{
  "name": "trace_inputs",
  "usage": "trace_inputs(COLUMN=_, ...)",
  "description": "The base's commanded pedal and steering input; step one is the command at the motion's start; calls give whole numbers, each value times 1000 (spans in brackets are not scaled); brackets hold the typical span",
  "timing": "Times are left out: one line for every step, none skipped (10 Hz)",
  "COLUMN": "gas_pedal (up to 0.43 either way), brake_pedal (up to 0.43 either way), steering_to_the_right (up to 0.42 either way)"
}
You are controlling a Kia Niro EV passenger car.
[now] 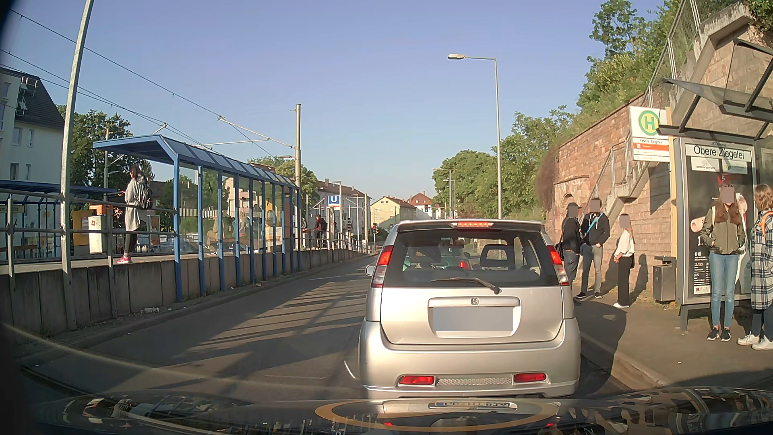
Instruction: Follow the waypoints while adhering to traffic rules and regulations
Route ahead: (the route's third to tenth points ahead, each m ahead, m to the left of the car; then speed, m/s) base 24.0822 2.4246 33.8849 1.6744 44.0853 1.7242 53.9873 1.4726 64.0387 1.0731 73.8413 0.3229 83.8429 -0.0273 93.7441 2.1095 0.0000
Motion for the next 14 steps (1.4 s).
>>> trace_inputs(gas_pedal=0, brake_pedal=213, steering_to_the_right=-5)
trace_inputs(gas_pedal=0, brake_pedal=213, steering_to_the_right=-4)
trace_inputs(gas_pedal=0, brake_pedal=213, steering_to_the_right=-5)
trace_inputs(gas_pedal=0, brake_pedal=213, steering_to_the_right=-4)
trace_inputs(gas_pedal=0, brake_pedal=213, steering_to_the_right=-4)
trace_inputs(gas_pedal=0, brake_pedal=213, steering_to_the_right=-4)
trace_inputs(gas_pedal=0, brake_pedal=213, steering_to_the_right=-4)
trace_inputs(gas_pedal=0, brake_pedal=213, steering_to_the_right=-4)
trace_inputs(gas_pedal=0, brake_pedal=213, steering_to_the_right=-4)
trace_inputs(gas_pedal=0, brake_pedal=213, steering_to_the_right=-4)
trace_inputs(gas_pedal=0, brake_pedal=213, steering_to_the_right=-5)
trace_inputs(gas_pedal=0, brake_pedal=207, steering_to_the_right=-4)
trace_inputs(gas_pedal=0, brake_pedal=213, steering_to_the_right=-4)
trace_inputs(gas_pedal=0, brake_pedal=213, steering_to_the_right=-4)
